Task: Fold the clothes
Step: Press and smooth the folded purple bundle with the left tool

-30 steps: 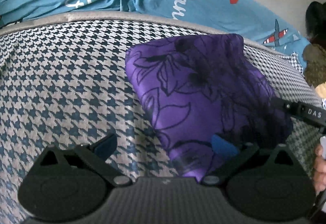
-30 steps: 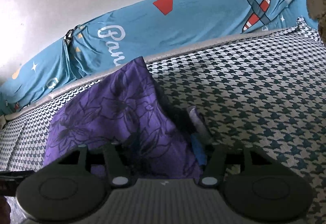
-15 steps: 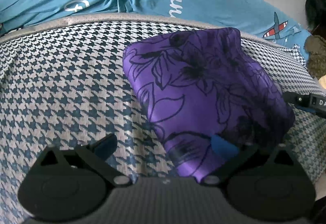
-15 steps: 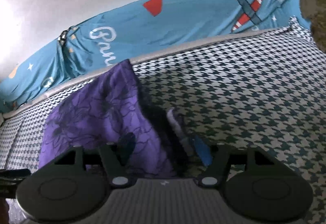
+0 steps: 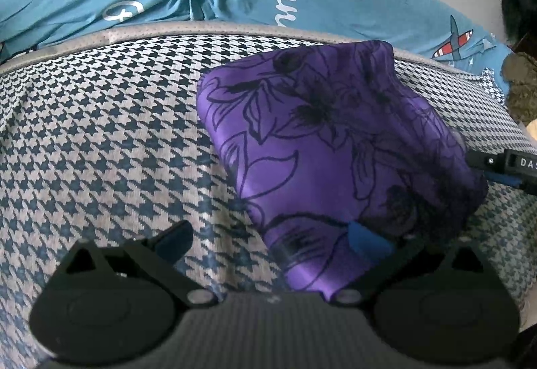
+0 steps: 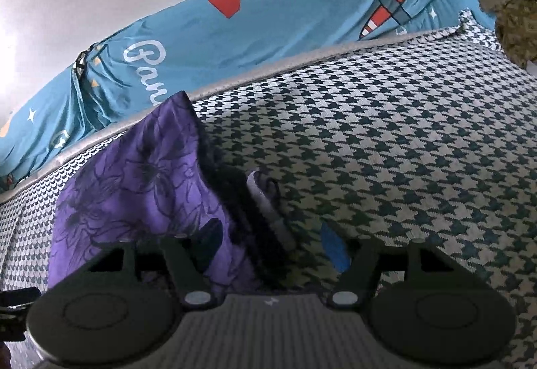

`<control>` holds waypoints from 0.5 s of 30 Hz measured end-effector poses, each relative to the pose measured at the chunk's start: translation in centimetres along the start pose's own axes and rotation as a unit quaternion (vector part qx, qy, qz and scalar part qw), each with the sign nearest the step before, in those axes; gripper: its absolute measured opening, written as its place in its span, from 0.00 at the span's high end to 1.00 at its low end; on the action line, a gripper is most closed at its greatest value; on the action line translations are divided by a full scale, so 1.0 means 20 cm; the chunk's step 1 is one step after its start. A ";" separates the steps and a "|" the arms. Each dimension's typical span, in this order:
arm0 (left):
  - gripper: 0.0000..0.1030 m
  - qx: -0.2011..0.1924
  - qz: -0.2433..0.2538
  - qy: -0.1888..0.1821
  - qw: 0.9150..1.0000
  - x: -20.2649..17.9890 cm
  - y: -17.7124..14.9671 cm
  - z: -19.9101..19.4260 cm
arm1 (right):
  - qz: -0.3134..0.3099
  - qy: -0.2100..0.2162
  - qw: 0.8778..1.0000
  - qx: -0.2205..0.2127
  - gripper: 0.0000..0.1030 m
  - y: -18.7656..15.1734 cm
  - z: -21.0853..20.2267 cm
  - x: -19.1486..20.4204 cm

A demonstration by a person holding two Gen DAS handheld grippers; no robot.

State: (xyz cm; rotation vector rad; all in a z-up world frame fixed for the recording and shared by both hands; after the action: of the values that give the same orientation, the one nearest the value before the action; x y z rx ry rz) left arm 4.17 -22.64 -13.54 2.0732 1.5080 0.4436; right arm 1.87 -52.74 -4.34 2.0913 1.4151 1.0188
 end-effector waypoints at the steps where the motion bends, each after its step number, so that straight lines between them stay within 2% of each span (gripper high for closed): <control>1: 0.00 -0.001 -0.001 -0.001 1.000 0.00 0.00 0.00 | 0.002 0.000 1.000 0.001 0.36 0.00 0.00 -0.01; 9: 0.00 -0.021 -0.022 -0.021 0.999 0.01 0.03 -0.04 | 0.013 0.001 1.000 -0.002 0.36 0.01 -0.01 -0.03; 15: 0.00 -0.018 -0.025 -0.024 0.999 0.01 0.03 -0.03 | 0.012 0.005 1.000 0.000 0.36 0.01 0.00 -0.02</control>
State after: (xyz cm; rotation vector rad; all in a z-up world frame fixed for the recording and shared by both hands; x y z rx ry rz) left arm 4.43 -22.39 -12.78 2.0003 1.5087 0.3977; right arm 1.91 -53.18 -4.39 2.1109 1.3978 1.0401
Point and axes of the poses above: each gripper's, at about its wrist camera, not at the fingertips, and z roughly the way its jaws point, x to its left, y to its top, the point moved 7 cm from there along z, roughly the way its jaws point, and after that the axes turned 9 degrees about y, right-handed, at the moved point
